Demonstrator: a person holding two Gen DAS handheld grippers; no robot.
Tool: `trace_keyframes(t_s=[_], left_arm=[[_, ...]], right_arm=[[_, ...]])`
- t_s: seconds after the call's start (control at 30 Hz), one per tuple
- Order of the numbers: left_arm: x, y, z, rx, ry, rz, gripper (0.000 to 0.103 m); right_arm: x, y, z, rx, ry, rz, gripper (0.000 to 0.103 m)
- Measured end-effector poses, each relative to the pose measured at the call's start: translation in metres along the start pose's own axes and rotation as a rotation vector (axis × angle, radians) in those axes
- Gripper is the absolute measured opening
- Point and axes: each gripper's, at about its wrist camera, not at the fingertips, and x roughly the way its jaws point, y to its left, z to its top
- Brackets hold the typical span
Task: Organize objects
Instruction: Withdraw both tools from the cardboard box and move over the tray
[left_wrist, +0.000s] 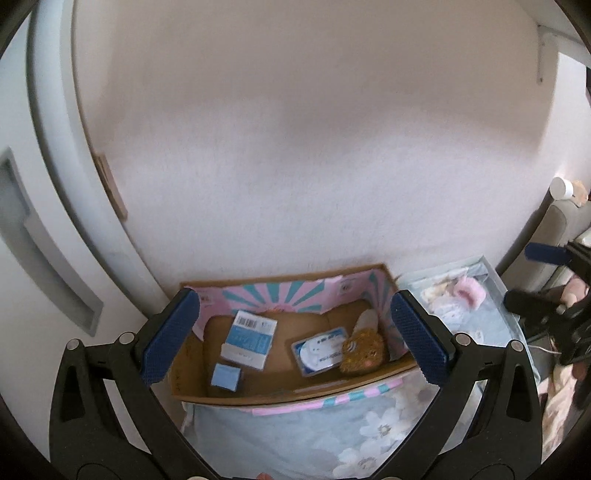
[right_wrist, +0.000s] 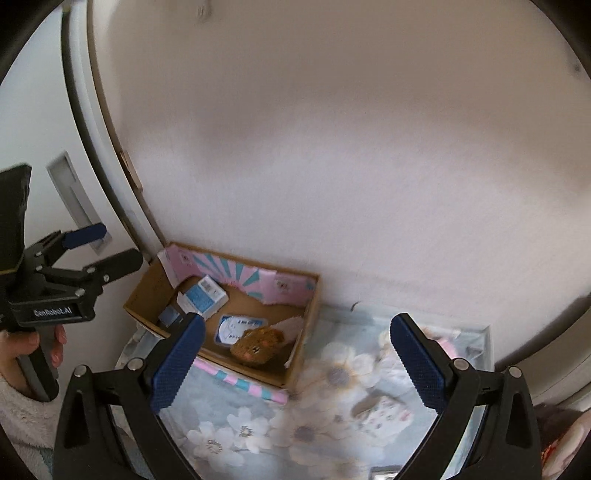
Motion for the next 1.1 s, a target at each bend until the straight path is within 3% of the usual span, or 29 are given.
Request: trace_keyframes(t_s=[0.23, 0.5, 0.8, 1.1], left_arm=[[-0.023, -0.033, 0.006, 0.003, -0.069, -0.015, 0.103], [-0.034, -0.08, 0.009, 0.002, -0.085, -0.08, 0.103], [-0.023, -0.134, -0.002, 0.013, -0.037, -0.121, 0.103], [0.006, -0.198, -0.025, 0.086, 0.021, -0.153, 0.103]], right_arm=[[-0.05, -0.034, 0.002, -0.03, -0.091, -0.072, 0.1], [-0.073, -0.08, -0.008, -0.004, -0.097, -0.089, 0.1], [-0.065, -0.123, -0.029, 0.0, -0.051, -0.066, 0.1], [-0.034, -0.169, -0.047, -0.013, 0.006, -0.015, 0.1]])
